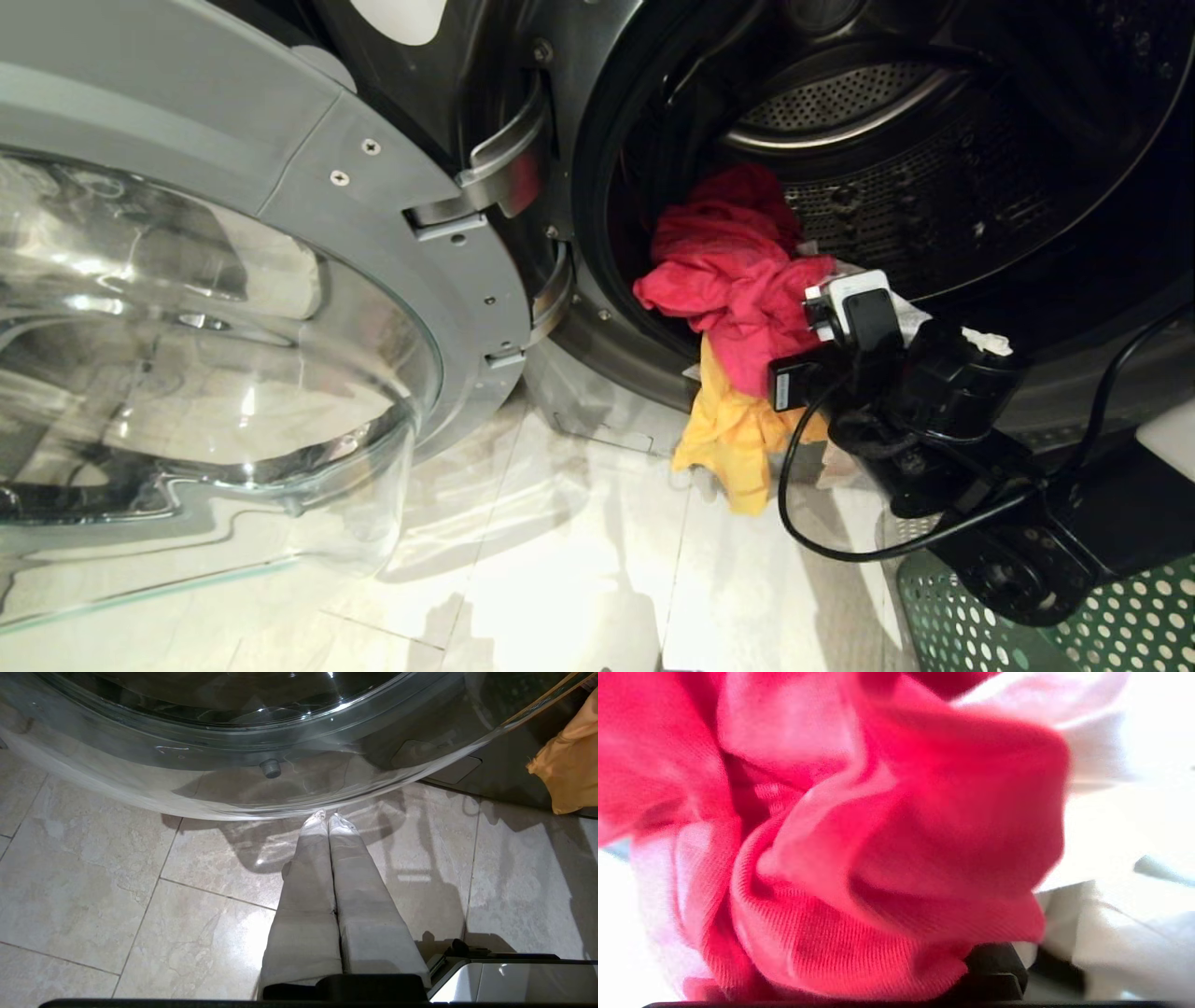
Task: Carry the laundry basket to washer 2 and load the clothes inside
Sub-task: Place the clothes into the washing machine
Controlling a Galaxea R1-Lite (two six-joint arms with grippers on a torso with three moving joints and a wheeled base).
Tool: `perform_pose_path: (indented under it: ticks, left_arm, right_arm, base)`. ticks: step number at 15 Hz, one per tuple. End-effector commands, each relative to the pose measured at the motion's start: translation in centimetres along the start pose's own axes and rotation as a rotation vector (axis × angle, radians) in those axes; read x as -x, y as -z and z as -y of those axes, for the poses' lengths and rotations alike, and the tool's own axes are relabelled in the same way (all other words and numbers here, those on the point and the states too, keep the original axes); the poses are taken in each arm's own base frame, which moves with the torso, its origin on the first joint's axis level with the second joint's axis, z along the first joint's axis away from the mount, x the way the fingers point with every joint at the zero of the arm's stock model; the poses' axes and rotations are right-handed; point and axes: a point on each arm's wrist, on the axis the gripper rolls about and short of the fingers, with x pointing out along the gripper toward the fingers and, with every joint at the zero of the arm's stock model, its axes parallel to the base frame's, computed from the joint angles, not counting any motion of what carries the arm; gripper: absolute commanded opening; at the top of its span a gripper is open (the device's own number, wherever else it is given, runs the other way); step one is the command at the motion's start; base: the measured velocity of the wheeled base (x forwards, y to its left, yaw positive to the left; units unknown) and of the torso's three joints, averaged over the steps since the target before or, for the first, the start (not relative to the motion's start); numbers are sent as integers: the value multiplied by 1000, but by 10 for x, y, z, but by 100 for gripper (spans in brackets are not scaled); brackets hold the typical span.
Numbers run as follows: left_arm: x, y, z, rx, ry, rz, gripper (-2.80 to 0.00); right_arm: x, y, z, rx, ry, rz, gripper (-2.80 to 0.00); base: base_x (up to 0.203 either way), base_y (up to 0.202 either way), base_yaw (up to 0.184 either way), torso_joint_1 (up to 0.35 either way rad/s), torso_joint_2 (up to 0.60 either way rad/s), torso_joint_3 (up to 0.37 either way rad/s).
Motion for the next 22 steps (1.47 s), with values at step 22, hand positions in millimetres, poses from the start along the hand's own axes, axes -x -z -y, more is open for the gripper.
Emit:
perform_pose_path:
  ticks: [22]
  left_arm:
    - [-1, 2, 0, 0, -1, -9, -280]
  right_arm:
    - [-151, -89, 92, 146, 271, 650, -280]
  base:
    - [0, 0, 0, 0, 0, 0]
